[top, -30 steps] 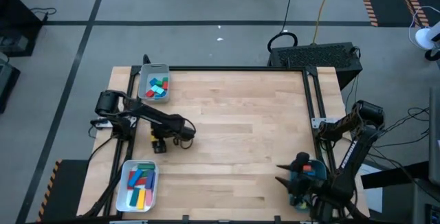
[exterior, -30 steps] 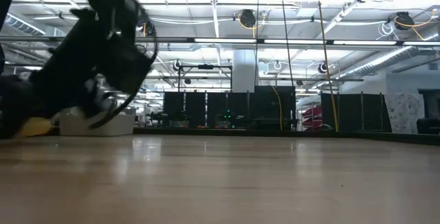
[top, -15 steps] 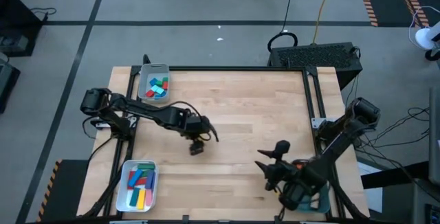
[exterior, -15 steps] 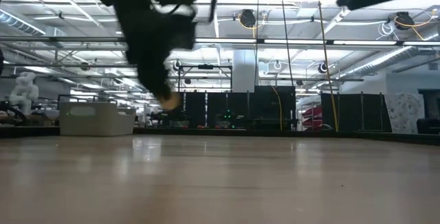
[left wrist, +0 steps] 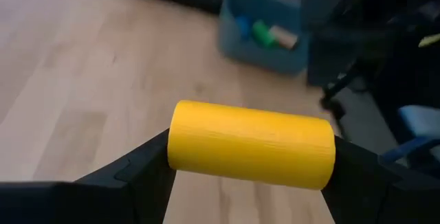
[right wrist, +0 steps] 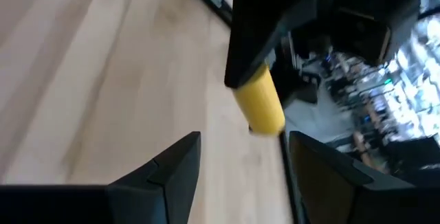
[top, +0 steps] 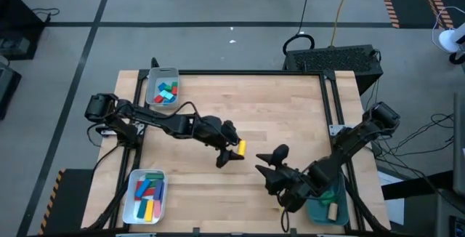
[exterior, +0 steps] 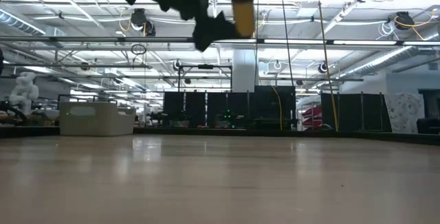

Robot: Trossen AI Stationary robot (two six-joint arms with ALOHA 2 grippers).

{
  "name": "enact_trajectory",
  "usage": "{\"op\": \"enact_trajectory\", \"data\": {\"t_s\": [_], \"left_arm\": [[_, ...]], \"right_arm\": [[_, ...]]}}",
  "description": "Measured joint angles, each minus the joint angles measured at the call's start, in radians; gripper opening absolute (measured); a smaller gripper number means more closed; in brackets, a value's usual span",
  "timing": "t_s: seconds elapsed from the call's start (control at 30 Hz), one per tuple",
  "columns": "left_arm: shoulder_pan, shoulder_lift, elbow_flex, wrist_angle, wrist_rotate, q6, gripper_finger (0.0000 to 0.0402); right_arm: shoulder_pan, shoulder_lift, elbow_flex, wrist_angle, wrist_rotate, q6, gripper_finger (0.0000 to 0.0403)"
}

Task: Sort blocks by size
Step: Put the yellow cylindrical block into the blue bin

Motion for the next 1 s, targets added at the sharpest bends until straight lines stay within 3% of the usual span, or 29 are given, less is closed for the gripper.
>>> {"op": "enact_trajectory", "data": {"t_s": [0.27, 0.53, 0.63, 0.77, 1.0], "left_arm": [[-0.005, 0.000, 0.000, 0.186, 0.079, 0.005, 0.0294], [-0.016, 0.000, -0.001, 0.229, 0.114, 0.003, 0.0295], [-0.018, 0.000, -0.001, 0.233, 0.114, 0.009, 0.0295], [-0.019, 0.001, -0.001, 0.227, 0.114, 0.014, 0.0295], [-0.019, 0.001, -0.001, 0.223, 0.115, 0.000, 0.0295]], "right_arm": [[-0.075, 0.000, 0.000, 0.186, -0.031, -0.293, 0.0227], [-0.128, 0.001, 0.000, 0.295, -0.028, -0.413, 0.0228], [-0.142, 0.001, 0.000, 0.337, -0.072, -0.434, 0.0225], [-0.156, 0.001, 0.000, 0.343, -0.154, -0.429, 0.0206], [-0.155, 0.001, 0.000, 0.364, -0.147, -0.424, 0.0136]]}}
